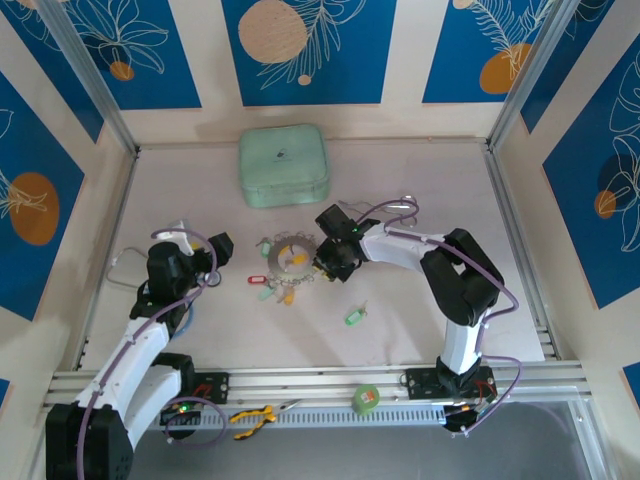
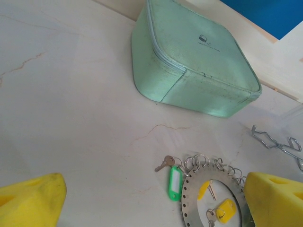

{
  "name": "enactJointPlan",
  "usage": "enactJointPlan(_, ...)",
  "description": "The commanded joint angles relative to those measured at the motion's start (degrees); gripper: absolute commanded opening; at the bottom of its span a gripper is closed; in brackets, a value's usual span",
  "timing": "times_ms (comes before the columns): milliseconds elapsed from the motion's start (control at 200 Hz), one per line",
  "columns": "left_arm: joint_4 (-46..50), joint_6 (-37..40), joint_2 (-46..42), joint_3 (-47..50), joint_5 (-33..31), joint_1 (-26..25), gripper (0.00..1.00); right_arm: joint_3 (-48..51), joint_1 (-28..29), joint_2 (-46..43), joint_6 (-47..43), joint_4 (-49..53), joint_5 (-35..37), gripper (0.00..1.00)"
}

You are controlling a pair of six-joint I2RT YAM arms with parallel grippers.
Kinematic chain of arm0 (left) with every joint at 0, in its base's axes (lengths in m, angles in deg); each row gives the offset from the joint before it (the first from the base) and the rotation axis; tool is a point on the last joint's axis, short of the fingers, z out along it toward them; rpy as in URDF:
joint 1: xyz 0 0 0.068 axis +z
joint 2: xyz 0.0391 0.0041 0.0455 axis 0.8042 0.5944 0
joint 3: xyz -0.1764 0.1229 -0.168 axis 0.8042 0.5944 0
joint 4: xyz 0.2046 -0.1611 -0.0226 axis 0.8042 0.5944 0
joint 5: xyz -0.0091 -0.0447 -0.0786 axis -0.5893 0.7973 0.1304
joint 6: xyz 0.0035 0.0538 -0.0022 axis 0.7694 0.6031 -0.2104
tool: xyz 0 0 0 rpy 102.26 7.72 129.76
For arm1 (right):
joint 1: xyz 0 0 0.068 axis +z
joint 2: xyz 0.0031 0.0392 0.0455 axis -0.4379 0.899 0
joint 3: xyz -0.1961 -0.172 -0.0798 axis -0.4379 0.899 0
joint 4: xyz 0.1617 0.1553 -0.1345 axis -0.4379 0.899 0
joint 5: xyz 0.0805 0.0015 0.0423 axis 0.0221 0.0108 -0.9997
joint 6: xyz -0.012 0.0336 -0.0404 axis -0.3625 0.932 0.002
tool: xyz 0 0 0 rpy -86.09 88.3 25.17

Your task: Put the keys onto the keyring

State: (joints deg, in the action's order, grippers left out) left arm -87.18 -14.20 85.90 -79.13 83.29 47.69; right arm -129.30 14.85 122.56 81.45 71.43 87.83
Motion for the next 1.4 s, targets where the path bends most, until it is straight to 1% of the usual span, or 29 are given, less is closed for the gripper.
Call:
enactJointPlan(0, -1.95, -0.65, -0.99, 0.65, 0.85, 0.31, 0.96, -0.3, -0.39, 1.42, 1.69, -0.17, -0.74, 0.21)
enactJointPlan(410, -2.11, -0.72, -0.86, 0.41, 1.05, 0.22, 0.96, -0.5, -1.62, 2.83, 1.03, -2.31, -0.92, 0.23)
enactJointPlan(850, -2.2, -0.71, -0.63, 0.41, 0.86, 0.28, 0.96, -0.78, -1.97, 4.0, 0.82, -3.81, -1.15, 0.2)
enactJointPlan(1210, -2.12, -0.65, -0.78, 0.42, 0.74, 0.28, 0.96, -0.82, -2.06, 4.1, -0.24, -5.81, -0.48, 0.14)
enactJointPlan(1280, -2.02, -0.65, -0.86, 0.52, 0.79, 0.23, 0.96, -0.82, -2.05, 4.02, -0.73, -6.38, -0.31, 0.11)
enactJointPlan(1380, -1.69, -0.61, -0.97, 0.5, 0.79, 0.23, 0.96, -0.66, -1.92, 3.37, -2.19, -7.05, 0.22, 0.0)
enactJointPlan(1395, -1.67, -0.61, -1.1, 0.54, 0.79, 0.22, 0.96, -0.65, -1.91, 3.2, -2.4, -7.11, 0.34, 0.0)
